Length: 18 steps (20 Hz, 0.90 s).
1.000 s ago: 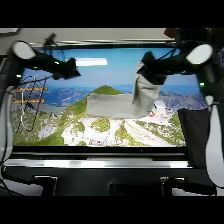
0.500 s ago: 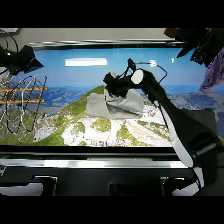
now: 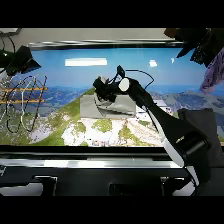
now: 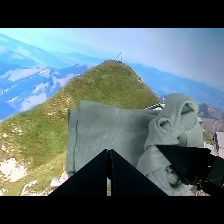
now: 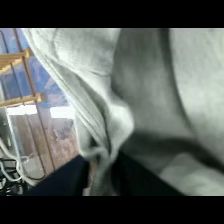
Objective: Fold the clothes and pants, and hang the long-sleeved shirts on hangers.
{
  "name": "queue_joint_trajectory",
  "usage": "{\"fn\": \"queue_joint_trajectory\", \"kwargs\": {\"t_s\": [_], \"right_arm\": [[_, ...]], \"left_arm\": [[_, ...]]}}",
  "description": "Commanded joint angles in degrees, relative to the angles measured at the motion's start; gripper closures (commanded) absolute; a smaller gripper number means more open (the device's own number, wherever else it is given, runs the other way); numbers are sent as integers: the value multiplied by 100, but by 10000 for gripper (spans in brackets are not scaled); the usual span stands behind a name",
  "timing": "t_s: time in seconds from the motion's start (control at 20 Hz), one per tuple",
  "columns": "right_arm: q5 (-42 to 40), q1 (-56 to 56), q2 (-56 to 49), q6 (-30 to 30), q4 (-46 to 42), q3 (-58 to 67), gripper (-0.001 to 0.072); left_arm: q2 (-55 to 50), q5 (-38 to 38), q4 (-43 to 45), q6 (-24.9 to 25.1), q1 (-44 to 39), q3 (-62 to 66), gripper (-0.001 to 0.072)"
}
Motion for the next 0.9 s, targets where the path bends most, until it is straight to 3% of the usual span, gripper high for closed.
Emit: {"fn": "queue_joint_trajectory", "kwargs": {"t_s": [0.0, 0.2, 0.3, 0.6, 0.7, 0.85], "right_arm": [[-48, 175, -15, -74, 660, 7, 309], [114, 341, 109, -935, 2041, 7, 294], [369, 199, 337, -1043, 2109, 7, 293], [2083, -1917, 1189, -1742, 1163, 4, 292], [2774, -2800, 1285, -1862, 525, 0, 290], [3265, -3851, 1180, -2326, 356, -184, 281]], "left_arm": [[-7, 2, 2, -4, 7, 0, 691], [-63, 2, 0, -24, 4, 0, 691], [-79, 7, 2, -22, 7, 0, 691], [-79, 15, 2, -20, 7, 0, 691], [-79, 15, 2, -20, 7, 0, 691], [-79, 15, 4, 2, 7, 0, 690]]}}
